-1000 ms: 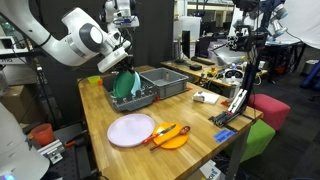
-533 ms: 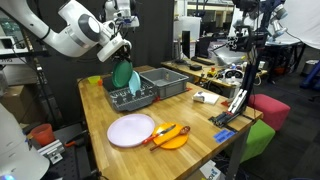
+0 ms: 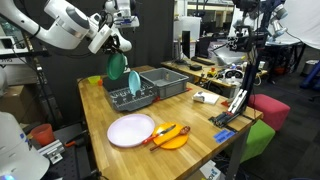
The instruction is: Put the dark green plate on the dish drainer in front of the light blue plate
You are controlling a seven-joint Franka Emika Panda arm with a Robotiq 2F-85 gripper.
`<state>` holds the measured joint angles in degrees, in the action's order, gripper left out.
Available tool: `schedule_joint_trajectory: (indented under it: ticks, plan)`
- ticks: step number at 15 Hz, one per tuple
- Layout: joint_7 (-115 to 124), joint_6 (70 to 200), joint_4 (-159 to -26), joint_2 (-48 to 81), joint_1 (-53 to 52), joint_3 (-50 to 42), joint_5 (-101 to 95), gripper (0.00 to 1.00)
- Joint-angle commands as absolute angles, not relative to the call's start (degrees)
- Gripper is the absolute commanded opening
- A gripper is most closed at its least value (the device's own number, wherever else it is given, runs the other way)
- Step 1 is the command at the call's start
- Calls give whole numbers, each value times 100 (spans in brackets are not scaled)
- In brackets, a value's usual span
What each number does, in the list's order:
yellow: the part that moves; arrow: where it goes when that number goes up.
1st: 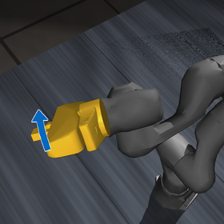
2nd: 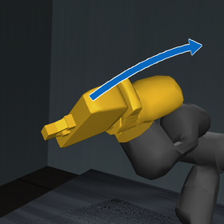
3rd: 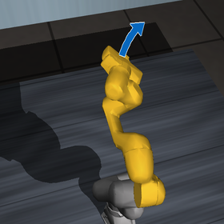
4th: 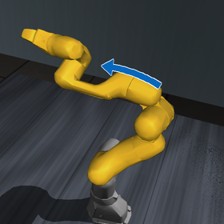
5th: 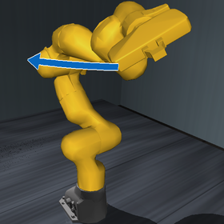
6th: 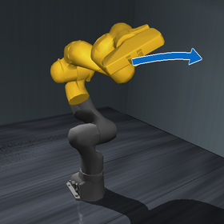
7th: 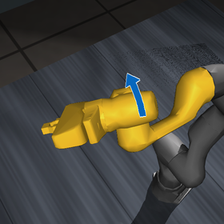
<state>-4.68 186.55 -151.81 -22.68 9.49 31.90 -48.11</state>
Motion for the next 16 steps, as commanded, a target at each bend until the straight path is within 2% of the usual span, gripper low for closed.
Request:
schedule_joint_trajectory:
  ticks: [1, 9, 10, 16]
  plan:
    - [-374, 18683, -15185, -2339, 1198, 3460, -4811, 6]
    - [-324, 18700, -15197, -2414, 1440, 3658, -4811, 6]
    - [-306, 18692, -15173, -2469, 1546, 3752, -4816, 1]
    - [-258, 18782, -14885, -2719, 2151, 4286, -4855, 1]
